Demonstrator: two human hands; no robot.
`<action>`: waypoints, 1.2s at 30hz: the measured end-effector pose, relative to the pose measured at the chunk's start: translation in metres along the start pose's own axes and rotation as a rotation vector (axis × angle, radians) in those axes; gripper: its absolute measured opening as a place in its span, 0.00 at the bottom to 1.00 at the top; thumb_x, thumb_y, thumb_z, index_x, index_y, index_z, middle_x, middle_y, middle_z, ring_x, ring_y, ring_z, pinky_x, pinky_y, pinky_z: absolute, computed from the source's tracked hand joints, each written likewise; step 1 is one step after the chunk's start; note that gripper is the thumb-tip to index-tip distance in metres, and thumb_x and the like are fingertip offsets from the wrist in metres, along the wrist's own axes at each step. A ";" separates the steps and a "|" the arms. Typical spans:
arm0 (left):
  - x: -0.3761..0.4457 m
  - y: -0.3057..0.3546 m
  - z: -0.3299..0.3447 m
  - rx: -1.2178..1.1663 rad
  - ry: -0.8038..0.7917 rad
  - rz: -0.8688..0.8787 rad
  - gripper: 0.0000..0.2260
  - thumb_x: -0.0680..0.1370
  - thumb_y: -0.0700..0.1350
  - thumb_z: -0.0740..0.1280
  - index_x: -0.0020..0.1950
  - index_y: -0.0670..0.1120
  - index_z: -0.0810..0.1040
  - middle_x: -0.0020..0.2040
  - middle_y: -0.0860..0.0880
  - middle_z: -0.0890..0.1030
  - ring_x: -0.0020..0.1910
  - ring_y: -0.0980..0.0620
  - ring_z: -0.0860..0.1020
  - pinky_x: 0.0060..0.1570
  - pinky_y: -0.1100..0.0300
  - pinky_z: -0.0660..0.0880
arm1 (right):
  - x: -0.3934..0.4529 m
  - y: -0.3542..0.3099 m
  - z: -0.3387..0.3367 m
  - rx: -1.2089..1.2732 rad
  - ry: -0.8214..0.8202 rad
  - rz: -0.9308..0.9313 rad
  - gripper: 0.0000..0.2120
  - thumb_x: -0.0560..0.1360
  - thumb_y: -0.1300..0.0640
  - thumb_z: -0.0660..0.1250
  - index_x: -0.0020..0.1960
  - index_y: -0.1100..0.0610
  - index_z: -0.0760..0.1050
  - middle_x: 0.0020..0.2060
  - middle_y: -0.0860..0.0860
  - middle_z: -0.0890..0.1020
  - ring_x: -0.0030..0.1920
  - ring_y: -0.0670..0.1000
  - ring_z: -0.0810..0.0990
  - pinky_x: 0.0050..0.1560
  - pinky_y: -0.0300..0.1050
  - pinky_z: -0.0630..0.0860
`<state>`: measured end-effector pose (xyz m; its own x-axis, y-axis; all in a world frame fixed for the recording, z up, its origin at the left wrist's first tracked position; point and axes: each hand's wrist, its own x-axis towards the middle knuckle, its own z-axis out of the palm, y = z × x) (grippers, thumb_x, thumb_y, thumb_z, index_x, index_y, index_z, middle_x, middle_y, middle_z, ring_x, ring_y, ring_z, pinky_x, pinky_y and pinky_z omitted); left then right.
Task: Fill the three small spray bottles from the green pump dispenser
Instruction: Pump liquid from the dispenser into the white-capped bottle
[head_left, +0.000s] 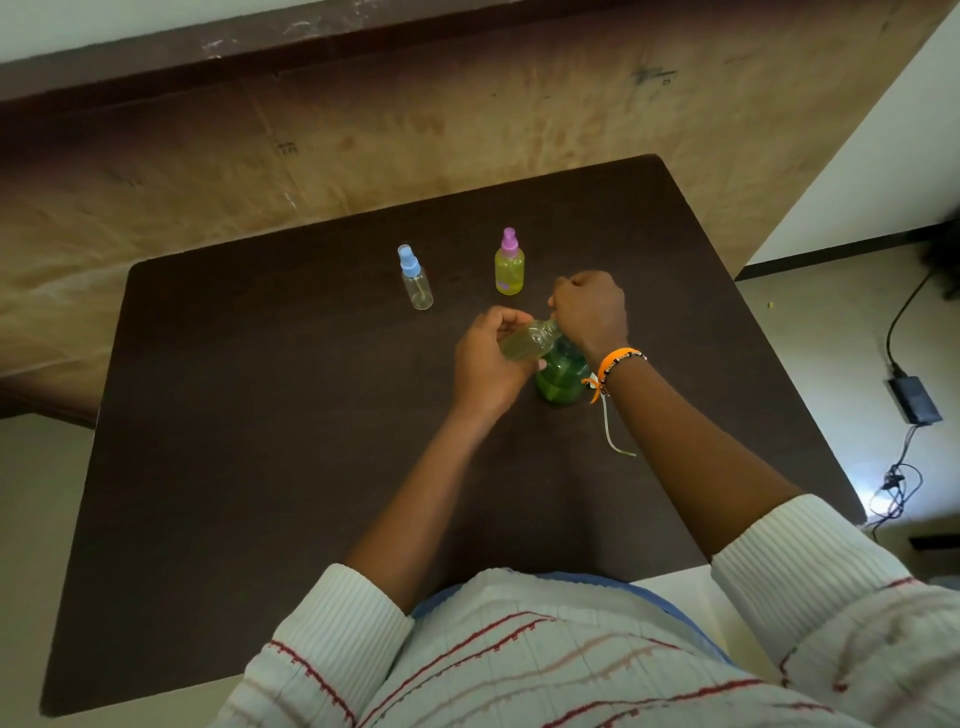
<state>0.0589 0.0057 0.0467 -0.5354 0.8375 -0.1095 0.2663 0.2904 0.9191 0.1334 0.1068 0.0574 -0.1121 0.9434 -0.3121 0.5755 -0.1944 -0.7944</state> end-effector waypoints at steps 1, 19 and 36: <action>0.000 0.000 -0.001 -0.001 -0.001 0.000 0.19 0.63 0.34 0.76 0.49 0.48 0.77 0.50 0.48 0.81 0.49 0.53 0.78 0.48 0.63 0.75 | 0.001 0.000 0.000 -0.005 -0.008 0.005 0.14 0.74 0.54 0.60 0.45 0.61 0.82 0.43 0.57 0.84 0.45 0.58 0.81 0.50 0.49 0.76; 0.001 -0.003 -0.002 -0.028 0.005 -0.008 0.19 0.63 0.34 0.76 0.48 0.49 0.77 0.50 0.48 0.81 0.49 0.52 0.80 0.52 0.53 0.78 | 0.005 -0.004 -0.002 -0.019 -0.120 0.051 0.14 0.75 0.54 0.61 0.42 0.61 0.81 0.39 0.53 0.81 0.42 0.54 0.78 0.41 0.43 0.72; 0.002 -0.002 -0.001 -0.026 0.002 0.011 0.18 0.62 0.34 0.76 0.48 0.49 0.77 0.49 0.48 0.81 0.49 0.51 0.79 0.50 0.56 0.77 | 0.009 -0.007 -0.005 0.034 -0.296 0.115 0.15 0.76 0.52 0.61 0.39 0.60 0.80 0.34 0.52 0.80 0.38 0.52 0.77 0.38 0.43 0.71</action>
<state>0.0565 0.0066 0.0448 -0.5341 0.8396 -0.0991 0.2513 0.2696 0.9296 0.1325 0.1177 0.0628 -0.2820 0.7966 -0.5348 0.5711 -0.3085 -0.7607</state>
